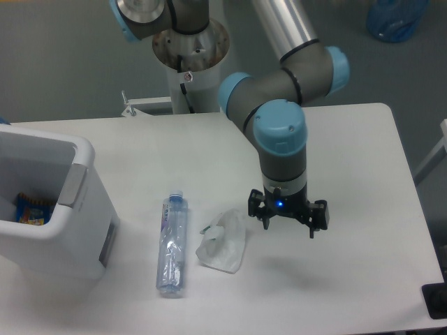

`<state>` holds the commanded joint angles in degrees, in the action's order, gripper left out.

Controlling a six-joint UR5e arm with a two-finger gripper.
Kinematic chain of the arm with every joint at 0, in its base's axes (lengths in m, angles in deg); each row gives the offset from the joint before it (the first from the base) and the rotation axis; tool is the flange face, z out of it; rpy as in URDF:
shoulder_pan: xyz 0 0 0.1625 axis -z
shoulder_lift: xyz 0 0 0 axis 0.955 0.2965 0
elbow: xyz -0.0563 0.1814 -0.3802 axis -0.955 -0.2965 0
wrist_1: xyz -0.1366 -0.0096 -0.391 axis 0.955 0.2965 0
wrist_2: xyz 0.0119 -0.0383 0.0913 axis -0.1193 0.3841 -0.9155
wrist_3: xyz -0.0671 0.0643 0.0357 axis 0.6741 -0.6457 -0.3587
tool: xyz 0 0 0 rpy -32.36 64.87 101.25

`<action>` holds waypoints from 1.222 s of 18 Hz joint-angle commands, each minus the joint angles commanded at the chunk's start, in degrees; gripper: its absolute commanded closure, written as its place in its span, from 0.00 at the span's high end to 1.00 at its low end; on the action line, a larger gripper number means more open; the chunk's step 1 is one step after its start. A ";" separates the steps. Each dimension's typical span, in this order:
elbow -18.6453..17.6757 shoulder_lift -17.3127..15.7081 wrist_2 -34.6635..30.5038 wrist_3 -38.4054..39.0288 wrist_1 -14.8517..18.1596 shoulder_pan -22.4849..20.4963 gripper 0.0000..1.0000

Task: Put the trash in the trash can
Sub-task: 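Move the gripper over the clear plastic wrapper, then lower the gripper and grasp the clear plastic wrapper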

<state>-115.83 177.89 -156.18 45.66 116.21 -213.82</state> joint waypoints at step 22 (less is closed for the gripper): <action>-5.02 4.83 0.35 -3.61 -0.09 8.00 0.01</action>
<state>-120.85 182.72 -155.83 42.05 116.12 -205.82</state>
